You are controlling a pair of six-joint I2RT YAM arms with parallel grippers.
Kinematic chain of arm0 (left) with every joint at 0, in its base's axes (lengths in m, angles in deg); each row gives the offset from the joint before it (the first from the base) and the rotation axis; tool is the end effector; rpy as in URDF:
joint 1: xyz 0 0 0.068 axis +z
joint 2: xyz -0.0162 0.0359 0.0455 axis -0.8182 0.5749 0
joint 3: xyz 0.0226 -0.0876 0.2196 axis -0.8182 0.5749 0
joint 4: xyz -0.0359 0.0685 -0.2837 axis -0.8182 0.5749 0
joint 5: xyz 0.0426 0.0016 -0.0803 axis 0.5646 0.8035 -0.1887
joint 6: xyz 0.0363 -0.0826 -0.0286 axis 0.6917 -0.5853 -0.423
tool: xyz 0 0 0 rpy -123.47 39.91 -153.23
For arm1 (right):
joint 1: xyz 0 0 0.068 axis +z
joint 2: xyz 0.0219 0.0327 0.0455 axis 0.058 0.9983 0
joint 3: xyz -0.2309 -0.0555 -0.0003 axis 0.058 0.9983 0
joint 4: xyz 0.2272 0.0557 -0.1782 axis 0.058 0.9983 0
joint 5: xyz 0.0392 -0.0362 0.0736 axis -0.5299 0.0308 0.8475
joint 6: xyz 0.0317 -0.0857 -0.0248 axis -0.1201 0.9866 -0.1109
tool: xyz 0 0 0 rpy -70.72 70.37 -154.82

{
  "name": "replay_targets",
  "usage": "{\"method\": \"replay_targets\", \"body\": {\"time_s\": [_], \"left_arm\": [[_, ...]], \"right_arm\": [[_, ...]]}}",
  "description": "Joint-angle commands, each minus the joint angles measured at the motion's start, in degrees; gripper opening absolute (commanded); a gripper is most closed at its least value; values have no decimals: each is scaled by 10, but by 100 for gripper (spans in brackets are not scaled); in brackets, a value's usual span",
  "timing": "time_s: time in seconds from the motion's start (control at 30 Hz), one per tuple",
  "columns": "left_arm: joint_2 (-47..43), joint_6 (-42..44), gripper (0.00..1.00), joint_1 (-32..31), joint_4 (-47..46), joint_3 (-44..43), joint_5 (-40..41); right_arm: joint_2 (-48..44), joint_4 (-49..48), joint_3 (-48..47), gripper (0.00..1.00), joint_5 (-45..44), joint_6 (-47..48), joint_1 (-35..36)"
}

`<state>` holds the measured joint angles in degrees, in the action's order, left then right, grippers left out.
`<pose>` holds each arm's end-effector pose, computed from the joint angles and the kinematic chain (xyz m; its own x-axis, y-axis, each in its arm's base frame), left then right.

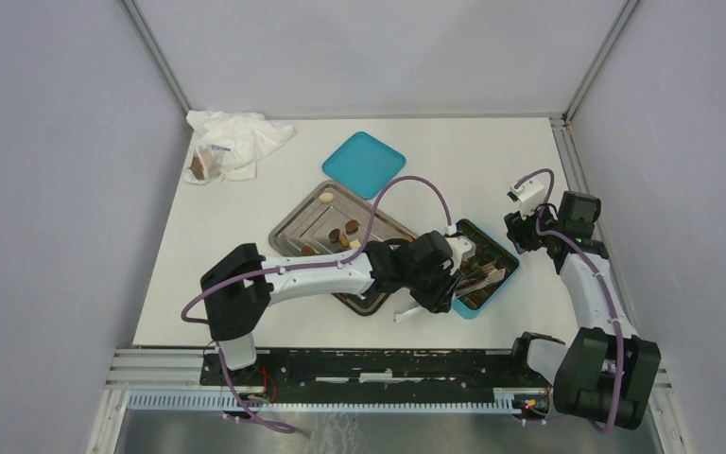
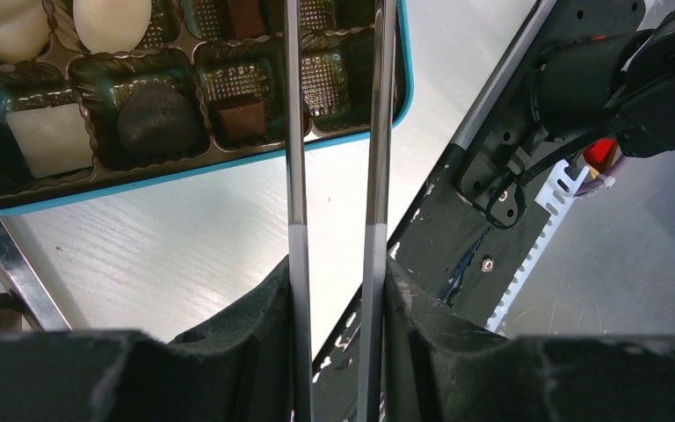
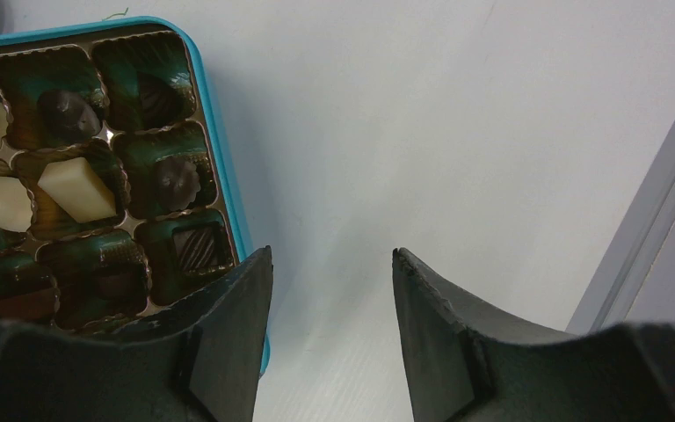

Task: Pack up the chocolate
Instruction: Place the fake chocolate in the packing box.

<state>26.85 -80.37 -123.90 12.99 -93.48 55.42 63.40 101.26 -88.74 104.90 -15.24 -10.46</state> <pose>0.1483 -0.4240 0.1396 -0.6211 0.5293 -0.5780 0.7781 0.5042 -0.3746 0.3052 -0.0349 0.1471 -0.4922 -0.4037 -0.7712 -0.4709 0.8686 -0.1542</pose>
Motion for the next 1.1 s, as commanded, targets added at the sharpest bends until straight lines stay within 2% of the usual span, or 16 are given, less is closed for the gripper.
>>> {"method": "replay_targets", "body": {"time_s": [0.0,0.33,0.7,1.07], "left_arm": [[6,6,21,-1,-5,-38,11],[17,7,35,-2,4,-45,15],[18,9,42,-1,10,-53,19],[16,10,43,-2,10,-56,21]], "right_arm": [[-9,-10,-16,59,5,7,-2],[-10,-9,-16,59,6,8,-2],[-9,-8,-16,59,8,8,-2],[-8,-7,-16,59,8,8,-2]]}}
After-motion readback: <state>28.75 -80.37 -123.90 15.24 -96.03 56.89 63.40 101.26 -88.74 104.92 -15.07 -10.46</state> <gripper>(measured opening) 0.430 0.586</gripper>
